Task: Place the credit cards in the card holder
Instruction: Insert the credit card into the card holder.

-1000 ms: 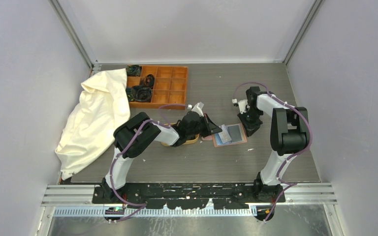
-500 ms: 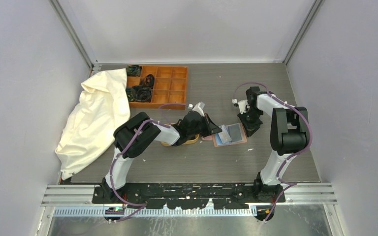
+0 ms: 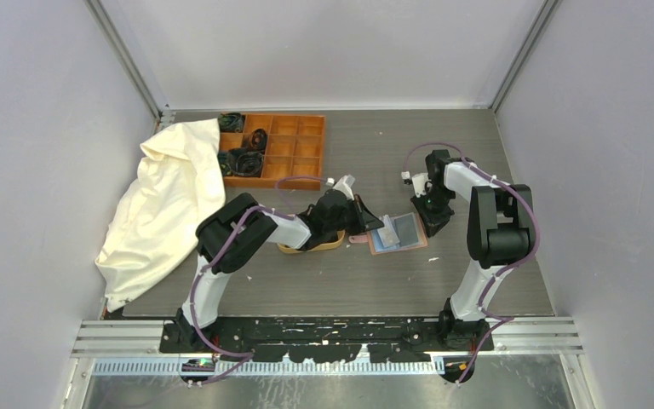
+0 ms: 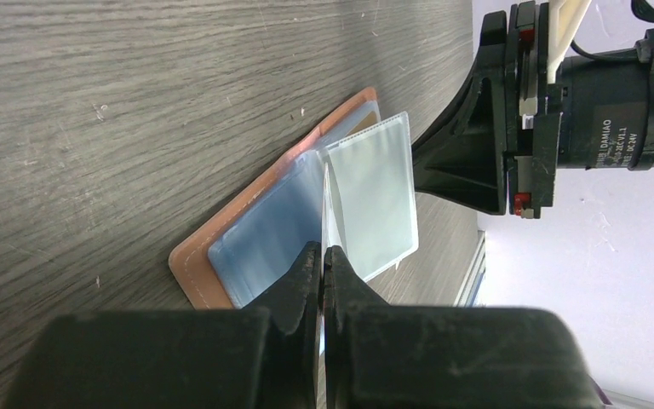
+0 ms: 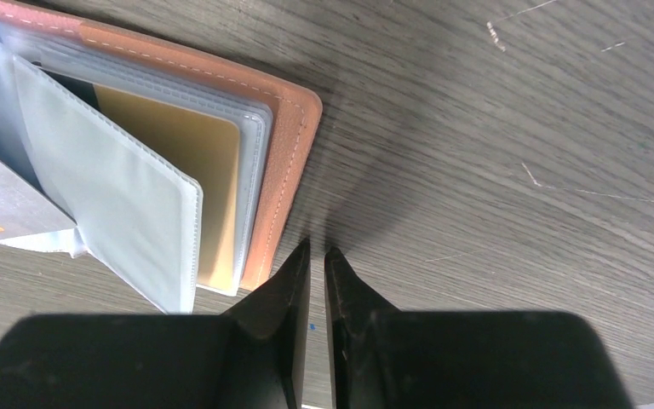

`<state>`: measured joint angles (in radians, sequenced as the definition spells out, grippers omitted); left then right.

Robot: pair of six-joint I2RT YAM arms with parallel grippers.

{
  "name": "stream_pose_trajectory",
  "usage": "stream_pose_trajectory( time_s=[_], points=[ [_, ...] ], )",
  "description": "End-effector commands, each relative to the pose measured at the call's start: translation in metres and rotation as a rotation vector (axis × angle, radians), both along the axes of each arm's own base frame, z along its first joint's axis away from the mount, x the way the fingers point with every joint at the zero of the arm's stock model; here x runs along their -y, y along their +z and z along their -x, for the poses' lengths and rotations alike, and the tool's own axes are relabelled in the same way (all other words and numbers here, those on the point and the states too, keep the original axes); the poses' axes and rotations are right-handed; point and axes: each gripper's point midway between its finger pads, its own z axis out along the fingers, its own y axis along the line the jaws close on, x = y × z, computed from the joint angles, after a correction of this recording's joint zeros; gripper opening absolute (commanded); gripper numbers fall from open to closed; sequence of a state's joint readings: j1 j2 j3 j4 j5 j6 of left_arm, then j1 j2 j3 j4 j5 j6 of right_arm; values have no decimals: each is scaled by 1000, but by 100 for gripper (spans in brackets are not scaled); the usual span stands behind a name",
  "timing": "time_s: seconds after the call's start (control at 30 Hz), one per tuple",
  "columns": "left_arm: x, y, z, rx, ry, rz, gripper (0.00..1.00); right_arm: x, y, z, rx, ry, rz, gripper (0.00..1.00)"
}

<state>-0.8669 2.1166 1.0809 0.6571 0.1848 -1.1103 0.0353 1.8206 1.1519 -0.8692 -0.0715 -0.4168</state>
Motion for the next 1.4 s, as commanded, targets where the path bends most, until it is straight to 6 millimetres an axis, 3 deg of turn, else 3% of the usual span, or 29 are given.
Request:
stream_pose_trajectory(
  time_s=[0.0, 0.23, 1.37],
  points=[
    [2, 41, -10, 96, -8, 78, 0, -1, 5, -6, 10, 5, -10, 18],
    [-1, 45, -13, 99, -9, 91, 0, -1, 5, -6, 5, 6, -11, 17],
    [20, 19, -8, -67, -14, 172, 0, -3, 5, -4, -6, 7, -24, 17]
  ],
)
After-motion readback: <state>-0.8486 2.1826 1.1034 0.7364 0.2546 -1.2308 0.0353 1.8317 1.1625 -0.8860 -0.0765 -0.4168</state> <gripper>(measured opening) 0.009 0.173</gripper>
